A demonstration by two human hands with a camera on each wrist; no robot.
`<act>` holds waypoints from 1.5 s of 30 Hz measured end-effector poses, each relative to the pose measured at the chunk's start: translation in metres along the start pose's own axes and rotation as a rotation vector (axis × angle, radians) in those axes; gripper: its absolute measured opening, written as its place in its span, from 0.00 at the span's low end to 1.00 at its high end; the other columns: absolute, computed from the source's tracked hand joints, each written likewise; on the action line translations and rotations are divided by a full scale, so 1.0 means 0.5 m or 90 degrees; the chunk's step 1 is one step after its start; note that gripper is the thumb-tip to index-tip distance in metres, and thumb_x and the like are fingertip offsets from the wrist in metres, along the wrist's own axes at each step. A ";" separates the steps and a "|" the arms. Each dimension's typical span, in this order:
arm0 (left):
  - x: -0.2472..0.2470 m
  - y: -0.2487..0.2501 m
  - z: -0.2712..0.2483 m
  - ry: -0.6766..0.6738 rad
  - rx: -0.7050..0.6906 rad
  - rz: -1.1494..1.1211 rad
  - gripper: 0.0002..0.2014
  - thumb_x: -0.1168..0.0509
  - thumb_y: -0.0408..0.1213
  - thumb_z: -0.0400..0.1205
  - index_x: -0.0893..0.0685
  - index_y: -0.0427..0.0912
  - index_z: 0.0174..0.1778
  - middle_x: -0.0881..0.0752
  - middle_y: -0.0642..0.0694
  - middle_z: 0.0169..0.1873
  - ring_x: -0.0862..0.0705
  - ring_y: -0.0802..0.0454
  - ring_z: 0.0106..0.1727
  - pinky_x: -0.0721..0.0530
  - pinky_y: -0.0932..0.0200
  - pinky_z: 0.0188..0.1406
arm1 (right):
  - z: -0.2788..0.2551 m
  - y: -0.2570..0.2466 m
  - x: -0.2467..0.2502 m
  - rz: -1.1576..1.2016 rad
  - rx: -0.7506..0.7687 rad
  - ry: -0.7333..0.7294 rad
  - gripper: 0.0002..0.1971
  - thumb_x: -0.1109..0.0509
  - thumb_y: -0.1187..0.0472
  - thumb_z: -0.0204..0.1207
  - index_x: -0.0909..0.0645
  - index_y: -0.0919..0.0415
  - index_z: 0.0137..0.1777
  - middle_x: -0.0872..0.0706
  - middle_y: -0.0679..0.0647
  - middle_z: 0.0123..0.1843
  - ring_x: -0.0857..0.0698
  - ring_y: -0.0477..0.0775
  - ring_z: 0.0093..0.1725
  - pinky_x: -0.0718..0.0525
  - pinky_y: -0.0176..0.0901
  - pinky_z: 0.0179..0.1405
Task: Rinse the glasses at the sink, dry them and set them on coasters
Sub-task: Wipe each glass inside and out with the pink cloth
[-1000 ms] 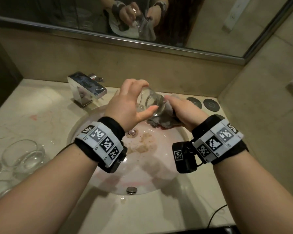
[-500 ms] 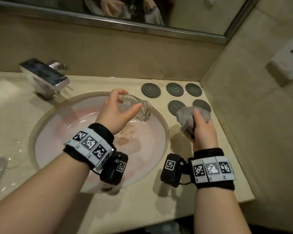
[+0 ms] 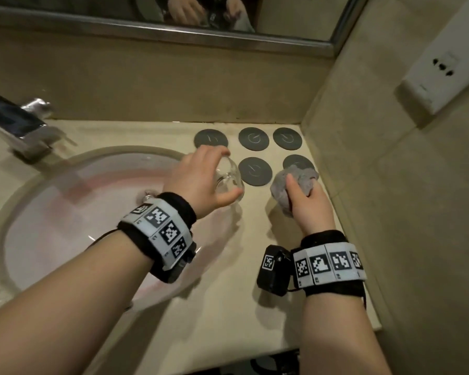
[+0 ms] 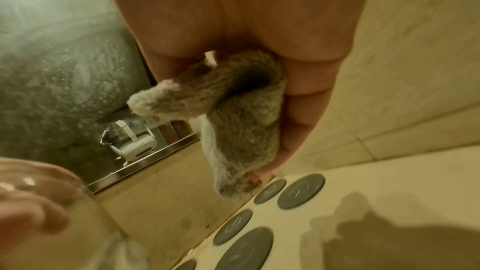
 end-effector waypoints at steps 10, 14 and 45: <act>-0.167 0.103 0.059 -0.180 -0.046 0.205 0.33 0.32 0.59 0.72 0.33 0.59 0.73 0.33 0.43 0.69 0.26 0.43 0.65 0.19 0.48 0.57 | 0.035 0.066 0.111 -0.067 0.006 -0.003 0.09 0.35 0.53 0.80 0.23 0.60 0.48 0.17 0.53 0.43 0.20 0.53 0.45 0.27 0.42 0.44; -0.196 0.112 0.065 -0.203 -0.036 0.218 0.33 0.32 0.60 0.73 0.34 0.59 0.73 0.32 0.43 0.69 0.27 0.43 0.66 0.21 0.48 0.60 | 0.050 0.086 0.119 -0.079 -0.003 -0.023 0.06 0.36 0.61 0.77 0.27 0.60 0.39 0.21 0.51 0.33 0.23 0.51 0.35 0.27 0.40 0.34; 0.210 -0.192 -0.253 0.105 0.356 0.064 0.23 0.35 0.52 0.79 0.25 0.51 0.70 0.28 0.46 0.71 0.32 0.43 0.73 0.34 0.45 0.74 | -0.181 -0.204 -0.218 -0.040 0.301 -0.216 0.10 0.34 0.54 0.79 0.19 0.61 0.41 0.17 0.49 0.34 0.19 0.48 0.36 0.20 0.45 0.43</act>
Point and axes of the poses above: each hand's wrist, its own z-axis towards the middle knuckle, its own x-axis out of the back of the hand, y = z × x, the point moved 3 cm from there along z, towards the middle knuckle
